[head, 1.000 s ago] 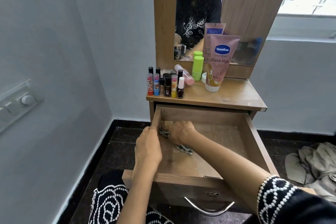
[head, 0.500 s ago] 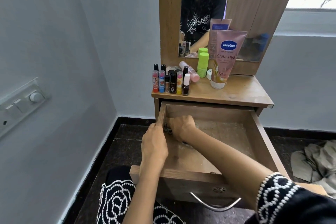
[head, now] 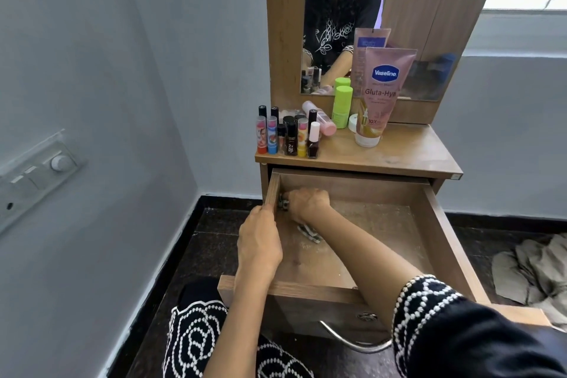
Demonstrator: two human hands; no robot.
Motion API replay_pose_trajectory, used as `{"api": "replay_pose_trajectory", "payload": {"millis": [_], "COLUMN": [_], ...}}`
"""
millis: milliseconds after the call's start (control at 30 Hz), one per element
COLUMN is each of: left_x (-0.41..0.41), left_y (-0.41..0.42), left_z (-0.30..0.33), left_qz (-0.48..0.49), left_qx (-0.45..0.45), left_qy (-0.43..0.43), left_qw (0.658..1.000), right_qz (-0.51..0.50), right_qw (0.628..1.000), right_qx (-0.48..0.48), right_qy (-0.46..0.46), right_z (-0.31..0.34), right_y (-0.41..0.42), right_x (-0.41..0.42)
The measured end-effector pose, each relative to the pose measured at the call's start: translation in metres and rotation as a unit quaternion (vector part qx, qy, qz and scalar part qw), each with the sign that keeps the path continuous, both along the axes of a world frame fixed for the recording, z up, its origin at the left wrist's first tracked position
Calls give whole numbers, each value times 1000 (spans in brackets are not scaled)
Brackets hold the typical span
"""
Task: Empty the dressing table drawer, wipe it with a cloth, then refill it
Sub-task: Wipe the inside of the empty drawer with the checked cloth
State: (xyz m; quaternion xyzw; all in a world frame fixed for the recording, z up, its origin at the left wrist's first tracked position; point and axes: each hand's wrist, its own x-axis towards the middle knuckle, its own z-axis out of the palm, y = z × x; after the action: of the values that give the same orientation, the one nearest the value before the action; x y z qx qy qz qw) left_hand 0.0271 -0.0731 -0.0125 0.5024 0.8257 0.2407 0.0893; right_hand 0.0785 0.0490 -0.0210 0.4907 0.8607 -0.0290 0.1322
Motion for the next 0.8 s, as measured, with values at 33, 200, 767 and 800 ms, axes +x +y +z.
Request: {"api": "replay_pose_trajectory", "payload": {"millis": [33, 200, 767, 800], "left_x": [0, 2, -4, -3], "left_y": [-1, -3, -2, -2], "left_z": [0, 1, 3, 3], "left_qz": [2, 4, 11, 12], "left_qx": [0, -1, 16, 16], "left_qy": [-2, -14, -66, -66], "left_qw": [1000, 1000, 998, 998], "right_qz": [7, 89, 9, 20], "right_qw": [1000, 996, 992, 994], "right_qx": [-5, 21, 19, 17], "right_qy": [3, -17, 123, 107], "right_z": [-1, 1, -4, -2], "right_y": [0, -11, -8, -11], "right_x": [2, 14, 6, 7]}}
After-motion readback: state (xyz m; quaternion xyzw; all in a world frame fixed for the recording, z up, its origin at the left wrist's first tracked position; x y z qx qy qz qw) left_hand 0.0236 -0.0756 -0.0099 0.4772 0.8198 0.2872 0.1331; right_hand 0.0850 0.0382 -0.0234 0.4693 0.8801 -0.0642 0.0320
